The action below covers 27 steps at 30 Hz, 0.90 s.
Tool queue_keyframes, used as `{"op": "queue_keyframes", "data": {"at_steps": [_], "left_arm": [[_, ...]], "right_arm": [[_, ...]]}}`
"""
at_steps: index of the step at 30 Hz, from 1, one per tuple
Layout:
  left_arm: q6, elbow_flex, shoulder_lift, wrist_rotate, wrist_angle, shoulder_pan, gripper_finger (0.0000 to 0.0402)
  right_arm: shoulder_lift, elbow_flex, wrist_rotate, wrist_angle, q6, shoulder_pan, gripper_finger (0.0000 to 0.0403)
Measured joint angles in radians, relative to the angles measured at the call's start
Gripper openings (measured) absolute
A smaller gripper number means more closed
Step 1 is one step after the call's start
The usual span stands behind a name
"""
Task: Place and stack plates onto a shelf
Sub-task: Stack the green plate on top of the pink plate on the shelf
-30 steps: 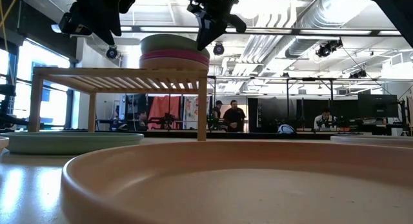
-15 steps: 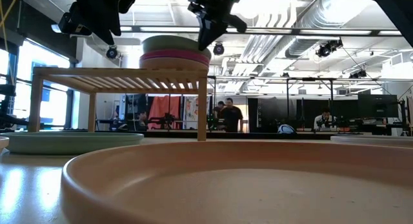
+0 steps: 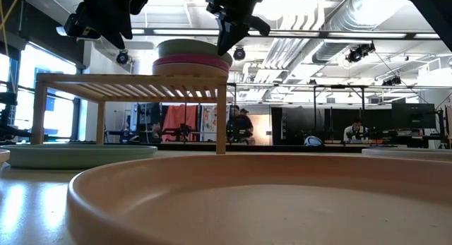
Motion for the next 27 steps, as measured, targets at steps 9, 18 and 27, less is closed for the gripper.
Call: {"op": "queue_keyframes", "data": {"at_steps": [9,18,27], "left_arm": [[0.007,0.0,0.0,-0.012,0.0,0.0,0.0097],[0.029,0.0,0.0,-0.016,0.0,0.0,0.0097],[0.028,0.001,0.0,-0.016,0.001,0.0,0.0097]], "right_arm": [[0.0,0.0,-0.004,-0.001,-0.021,0.032,0.0001],[0.0,0.0,-0.009,0.013,-0.045,0.035,0.0001],[0.0,0.0,-0.007,0.007,-0.045,0.033,0.0001]]}}
